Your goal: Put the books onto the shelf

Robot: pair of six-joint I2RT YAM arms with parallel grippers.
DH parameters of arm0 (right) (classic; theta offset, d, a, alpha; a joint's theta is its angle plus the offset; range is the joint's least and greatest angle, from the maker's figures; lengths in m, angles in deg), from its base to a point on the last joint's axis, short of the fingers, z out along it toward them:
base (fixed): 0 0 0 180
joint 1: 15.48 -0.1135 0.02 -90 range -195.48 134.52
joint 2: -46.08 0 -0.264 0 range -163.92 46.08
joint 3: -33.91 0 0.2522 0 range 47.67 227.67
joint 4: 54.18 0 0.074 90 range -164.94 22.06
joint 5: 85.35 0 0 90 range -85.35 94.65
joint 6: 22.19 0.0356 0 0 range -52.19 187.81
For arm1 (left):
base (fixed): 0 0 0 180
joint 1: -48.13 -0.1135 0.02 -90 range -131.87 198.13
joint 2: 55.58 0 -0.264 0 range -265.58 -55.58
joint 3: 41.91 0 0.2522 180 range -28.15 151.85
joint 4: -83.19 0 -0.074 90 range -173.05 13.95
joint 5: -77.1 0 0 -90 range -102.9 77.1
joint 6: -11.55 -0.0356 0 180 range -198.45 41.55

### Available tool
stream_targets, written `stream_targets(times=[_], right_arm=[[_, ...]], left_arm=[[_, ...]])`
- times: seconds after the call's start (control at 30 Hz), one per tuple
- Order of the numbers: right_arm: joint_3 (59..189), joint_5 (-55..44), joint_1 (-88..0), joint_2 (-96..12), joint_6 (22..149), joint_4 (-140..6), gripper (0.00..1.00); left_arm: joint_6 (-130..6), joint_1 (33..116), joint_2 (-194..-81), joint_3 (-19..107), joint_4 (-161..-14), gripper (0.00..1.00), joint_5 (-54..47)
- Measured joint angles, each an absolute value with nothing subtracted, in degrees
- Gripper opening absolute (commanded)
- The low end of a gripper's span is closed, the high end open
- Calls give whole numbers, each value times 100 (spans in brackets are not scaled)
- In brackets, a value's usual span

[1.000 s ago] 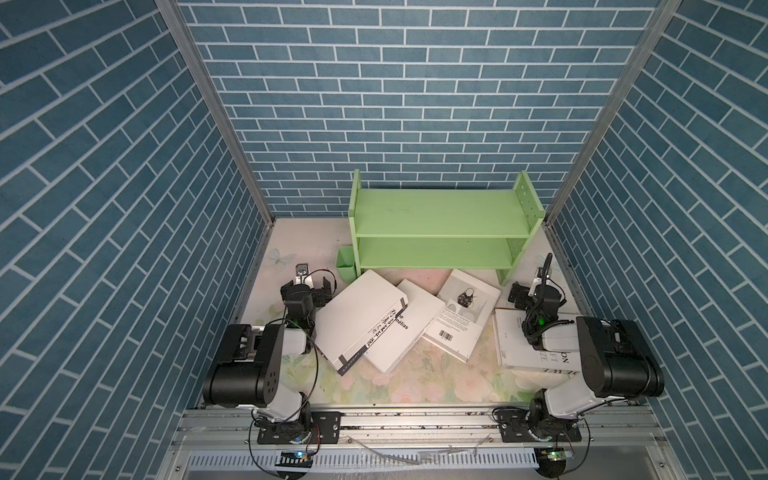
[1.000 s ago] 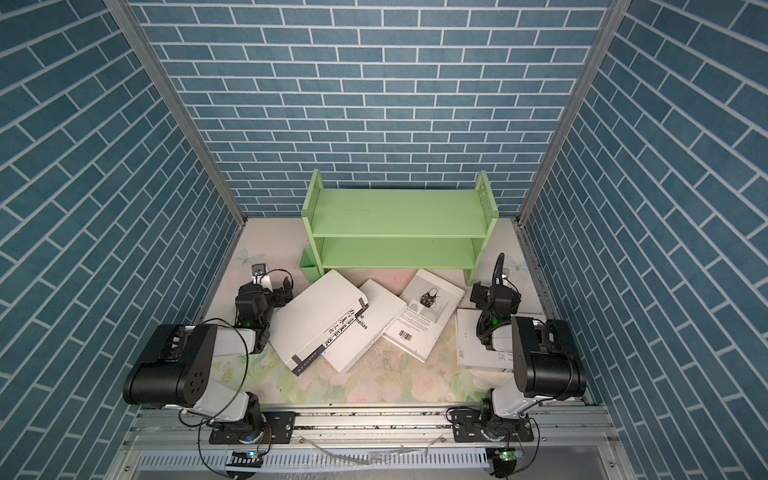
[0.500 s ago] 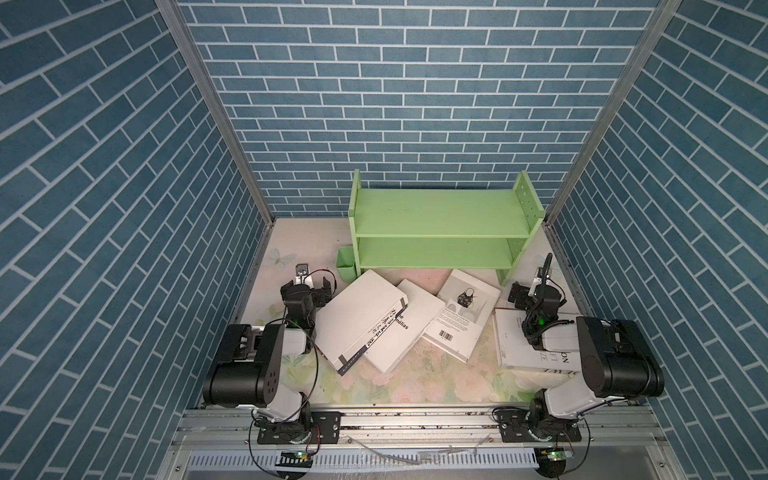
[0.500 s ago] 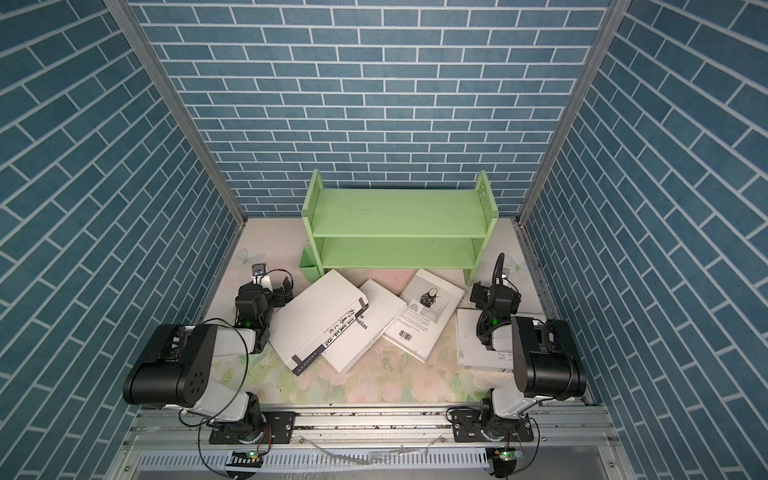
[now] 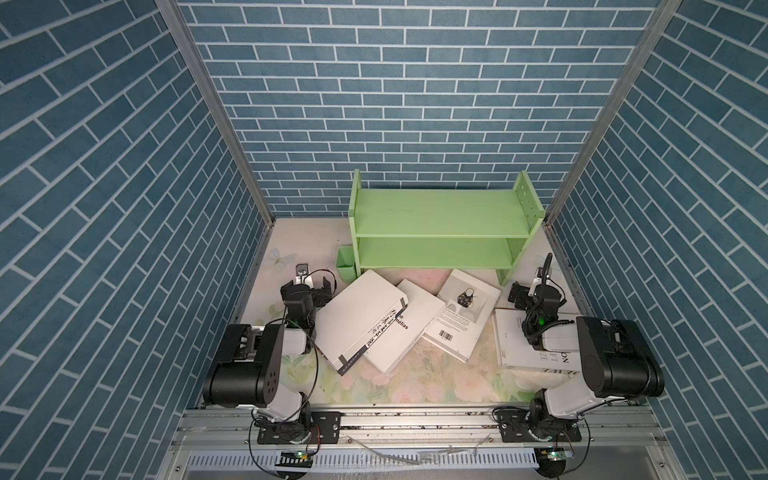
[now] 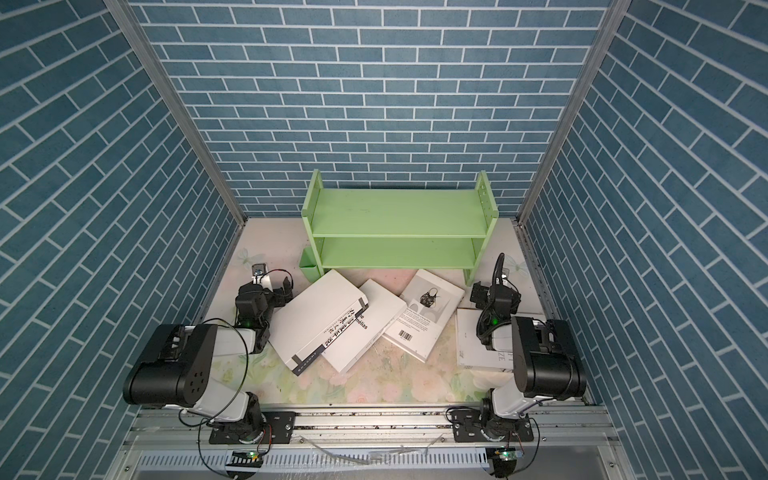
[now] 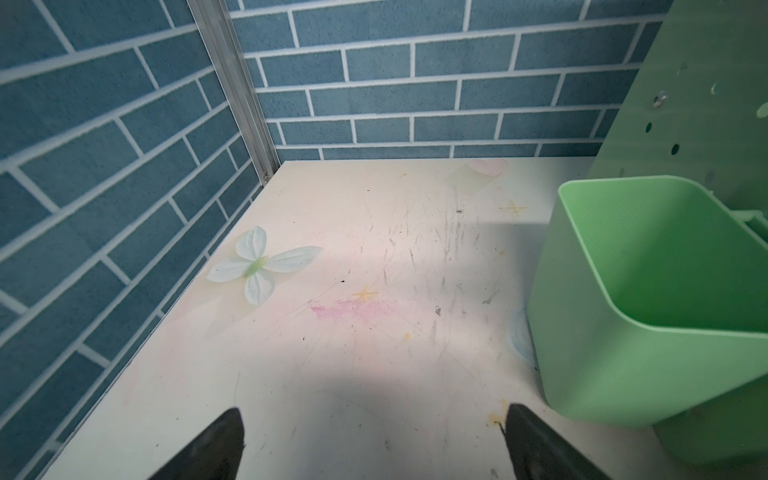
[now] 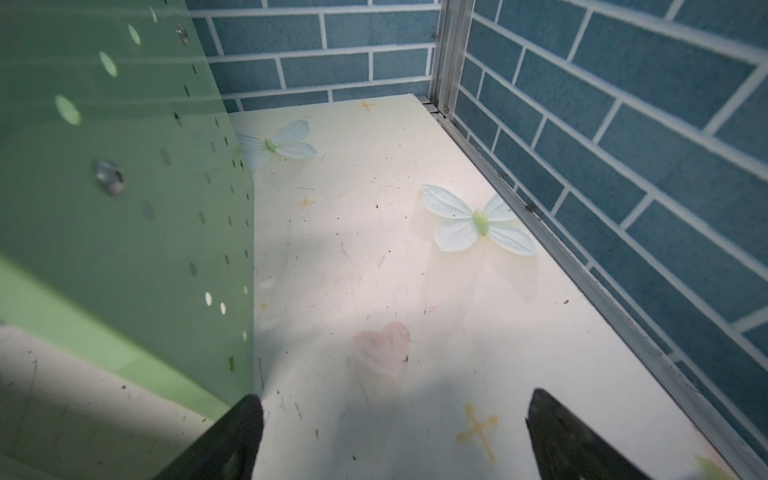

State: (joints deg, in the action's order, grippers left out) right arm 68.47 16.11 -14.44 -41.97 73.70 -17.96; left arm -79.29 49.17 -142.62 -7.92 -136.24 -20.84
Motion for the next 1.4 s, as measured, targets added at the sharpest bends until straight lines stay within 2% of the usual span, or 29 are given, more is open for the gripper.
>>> stream_targets(times=[0.13,0.3,0.5,0.63,0.77,0.93,1.2,1.4], right_arm=[[7057,1445,-1444,-3434,7354,-2839,99],[8047,1185,-1444,-2289,7872,-4568,99],[8600,470,-1584,-1364,9811,-6268,99],[8621,51,-2264,-1119,11210,-6880,99],[8705,92,-3494,-1095,12218,-7022,99],[9413,289,-4552,-1425,12604,-6839,99],[10237,-80,-4513,-2328,12956,-6635,99],[10235,169,-4461,-2791,13273,-7311,98]], left_arm=[[-7955,4917,-13793,-768,-13021,100,-2071],[-7887,4919,-12319,-285,-11558,100,-1870],[-6910,4924,-10746,851,-9274,100,-1564],[-5623,4941,-10079,1383,-7941,100,-1136],[-4093,5157,-9753,1706,-6842,100,-664],[-2841,6038,-9504,1699,-6079,100,-441],[-2233,6064,-8975,1791,-5613,100,-539],[-2443,6047,-9607,2073,-5530,100,-207]])
